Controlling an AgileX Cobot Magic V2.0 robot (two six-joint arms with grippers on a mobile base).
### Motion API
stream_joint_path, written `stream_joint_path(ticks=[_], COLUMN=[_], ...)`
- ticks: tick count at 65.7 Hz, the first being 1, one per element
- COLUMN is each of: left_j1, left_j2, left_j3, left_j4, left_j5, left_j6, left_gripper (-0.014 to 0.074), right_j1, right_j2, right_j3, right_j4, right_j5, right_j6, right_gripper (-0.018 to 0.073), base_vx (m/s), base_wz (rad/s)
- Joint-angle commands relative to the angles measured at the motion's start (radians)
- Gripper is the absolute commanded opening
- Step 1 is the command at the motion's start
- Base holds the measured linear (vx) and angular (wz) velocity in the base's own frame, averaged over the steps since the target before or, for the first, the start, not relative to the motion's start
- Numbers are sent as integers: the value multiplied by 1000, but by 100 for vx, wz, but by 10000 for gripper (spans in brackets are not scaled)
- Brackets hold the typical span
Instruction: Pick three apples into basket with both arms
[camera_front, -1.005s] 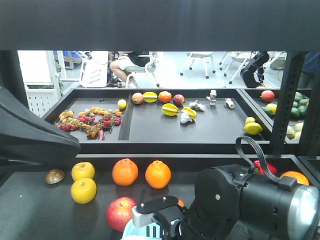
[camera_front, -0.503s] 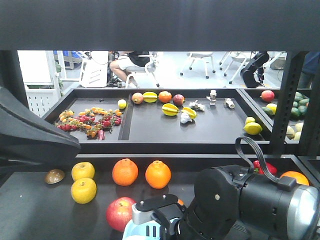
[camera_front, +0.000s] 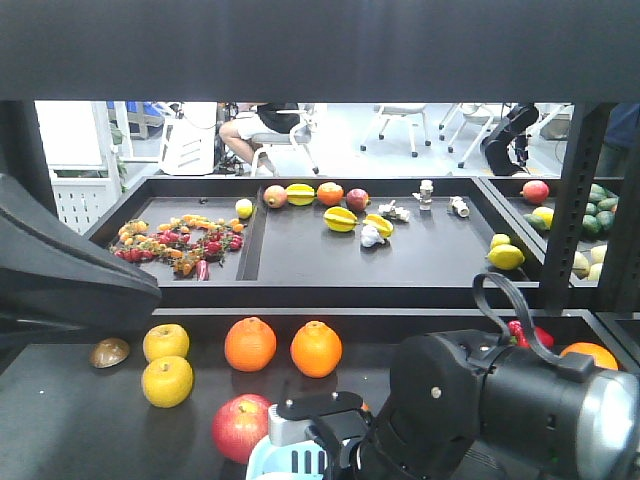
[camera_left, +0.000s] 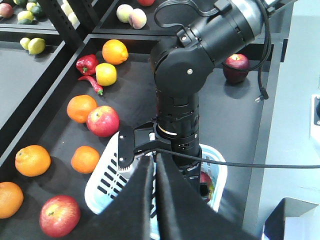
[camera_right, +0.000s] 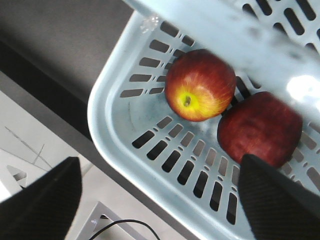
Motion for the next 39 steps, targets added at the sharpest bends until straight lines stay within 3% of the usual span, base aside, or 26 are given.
stream_joint_path(ticks=[1,16,21,27,39], left_j1=[-8,-8,-8,-8,-8], left_j2=[-17,-17,-17,-17,-17], left_j3=[-27,-27,-27,-27,-27], left_j4=[-32,-32,-32,-32,-32], left_j5=[-34,-34,-34,-34,-34], left_j6=[-10,-10,-10,-10,-10], left_gripper=[-8,-8,-8,-8,-8], right_j1=[-2,-3,-3,-3,-5], right_j2=[-89,-263,-326,-397,-532], right_j3=[-30,-30,-30,-30,-29], right_j4=[37,25,-31,-169,-495], right_j5=[-8,50,125,199,255], right_j6=[-7,-6,-12,0,262], right_gripper=[480,109,-16,-8,-5], base_vx=[0,0,0,0,0], base_wz=[0,0,0,0,0])
